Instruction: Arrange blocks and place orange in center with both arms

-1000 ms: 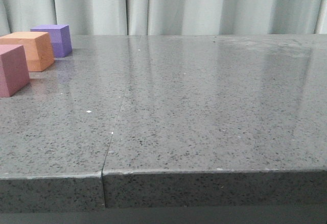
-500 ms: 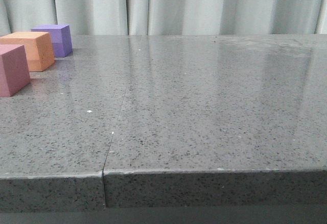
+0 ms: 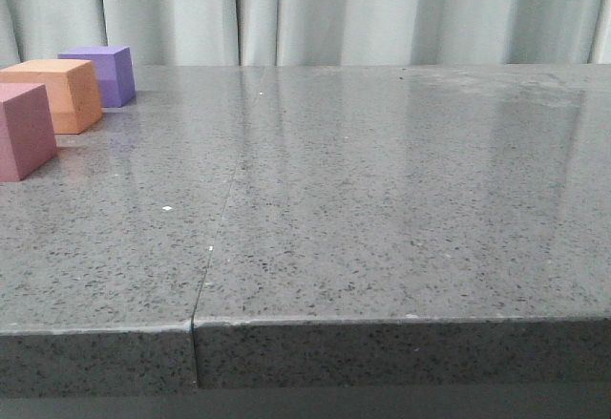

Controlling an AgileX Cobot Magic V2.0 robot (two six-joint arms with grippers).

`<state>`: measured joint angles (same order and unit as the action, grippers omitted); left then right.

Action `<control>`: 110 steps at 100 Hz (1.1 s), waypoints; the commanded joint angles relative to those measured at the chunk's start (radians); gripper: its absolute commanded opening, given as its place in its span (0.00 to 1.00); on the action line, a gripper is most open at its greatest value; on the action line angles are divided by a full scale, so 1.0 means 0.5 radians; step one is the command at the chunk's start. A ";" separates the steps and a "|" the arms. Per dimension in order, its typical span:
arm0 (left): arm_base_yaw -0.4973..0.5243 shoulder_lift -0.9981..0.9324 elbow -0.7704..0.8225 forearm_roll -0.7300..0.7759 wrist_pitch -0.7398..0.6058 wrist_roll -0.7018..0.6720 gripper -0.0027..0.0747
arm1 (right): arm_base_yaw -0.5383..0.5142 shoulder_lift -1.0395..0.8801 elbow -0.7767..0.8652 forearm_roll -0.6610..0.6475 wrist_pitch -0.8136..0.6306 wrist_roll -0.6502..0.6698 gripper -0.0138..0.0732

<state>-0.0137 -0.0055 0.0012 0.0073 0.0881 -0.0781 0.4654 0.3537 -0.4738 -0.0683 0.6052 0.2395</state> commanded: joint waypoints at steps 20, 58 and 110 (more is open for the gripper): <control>-0.003 -0.057 0.077 -0.015 -0.176 0.002 0.01 | -0.020 0.015 0.022 -0.030 -0.247 -0.016 0.08; -0.003 -0.057 0.077 -0.015 -0.176 0.002 0.01 | -0.531 -0.206 0.539 -0.033 -1.197 -0.016 0.08; -0.003 -0.057 0.077 -0.015 -0.176 0.002 0.01 | -1.002 -0.774 0.968 -0.048 -1.394 -0.016 0.08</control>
<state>-0.0137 -0.0055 0.0012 0.0073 0.0881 -0.0781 -0.0246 -0.0078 0.0265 -0.0786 -0.0301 0.2395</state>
